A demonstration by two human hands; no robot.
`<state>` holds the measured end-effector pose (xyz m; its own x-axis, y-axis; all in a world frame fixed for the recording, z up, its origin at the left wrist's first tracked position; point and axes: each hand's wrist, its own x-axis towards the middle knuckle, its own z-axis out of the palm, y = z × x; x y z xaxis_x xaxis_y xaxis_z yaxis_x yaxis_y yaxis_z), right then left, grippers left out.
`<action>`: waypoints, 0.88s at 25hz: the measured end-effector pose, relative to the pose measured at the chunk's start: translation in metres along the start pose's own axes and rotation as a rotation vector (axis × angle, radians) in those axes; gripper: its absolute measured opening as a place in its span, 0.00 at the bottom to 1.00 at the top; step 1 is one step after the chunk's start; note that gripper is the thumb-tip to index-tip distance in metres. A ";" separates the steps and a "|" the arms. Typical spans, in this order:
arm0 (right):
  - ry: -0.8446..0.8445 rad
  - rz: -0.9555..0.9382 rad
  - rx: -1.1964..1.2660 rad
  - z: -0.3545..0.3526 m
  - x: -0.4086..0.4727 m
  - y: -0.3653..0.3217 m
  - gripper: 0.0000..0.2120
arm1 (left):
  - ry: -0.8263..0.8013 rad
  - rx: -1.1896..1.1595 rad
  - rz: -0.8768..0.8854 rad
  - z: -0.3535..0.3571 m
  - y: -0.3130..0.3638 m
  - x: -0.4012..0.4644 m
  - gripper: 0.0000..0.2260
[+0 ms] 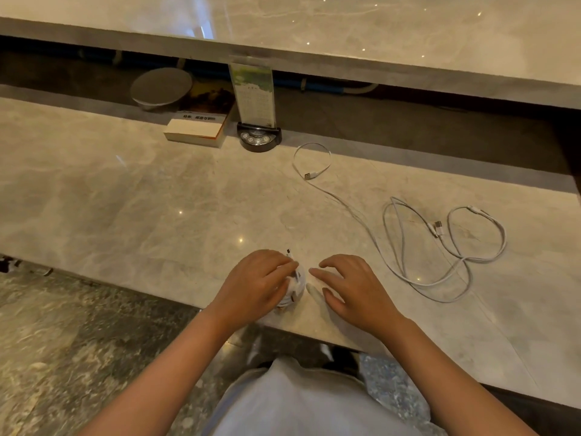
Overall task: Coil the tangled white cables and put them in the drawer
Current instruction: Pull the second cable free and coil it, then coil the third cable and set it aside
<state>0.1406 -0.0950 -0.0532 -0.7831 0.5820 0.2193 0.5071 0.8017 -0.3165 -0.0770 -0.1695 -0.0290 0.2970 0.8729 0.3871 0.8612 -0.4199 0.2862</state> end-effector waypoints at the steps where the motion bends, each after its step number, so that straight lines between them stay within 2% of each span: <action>1: 0.026 0.022 -0.014 -0.007 -0.003 0.005 0.15 | 0.013 -0.001 0.022 0.003 0.008 0.015 0.11; 4: 0.134 0.146 -0.072 -0.033 -0.022 0.032 0.13 | 0.015 -0.026 0.088 0.024 0.035 0.066 0.12; 9: 0.255 0.503 -0.121 -0.079 -0.066 0.118 0.13 | -0.110 -0.033 0.067 0.076 0.082 0.146 0.13; 12: 0.153 0.648 -0.145 -0.093 -0.076 0.164 0.12 | -0.229 -0.027 0.063 0.114 0.112 0.191 0.11; 14: 0.028 0.648 -0.165 -0.094 -0.075 0.182 0.09 | -0.310 -0.008 0.036 0.143 0.119 0.209 0.16; 17: -0.114 0.672 -0.150 -0.091 -0.080 0.197 0.11 | -0.530 0.189 0.012 0.178 0.125 0.219 0.21; 18: -0.124 0.683 -0.123 -0.089 -0.084 0.199 0.12 | -0.545 0.230 0.035 0.184 0.127 0.223 0.19; 20: -0.092 0.685 -0.051 -0.085 -0.089 0.202 0.12 | -0.465 0.268 0.105 0.187 0.134 0.233 0.13; 22: -0.034 0.698 0.061 -0.082 -0.094 0.203 0.12 | -0.437 0.212 0.006 0.184 0.138 0.242 0.07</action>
<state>0.3466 0.0238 -0.0623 -0.2928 0.9526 -0.0826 0.8751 0.2321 -0.4246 0.1898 0.0297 -0.0566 0.4089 0.9121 -0.0296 0.9103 -0.4055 0.0828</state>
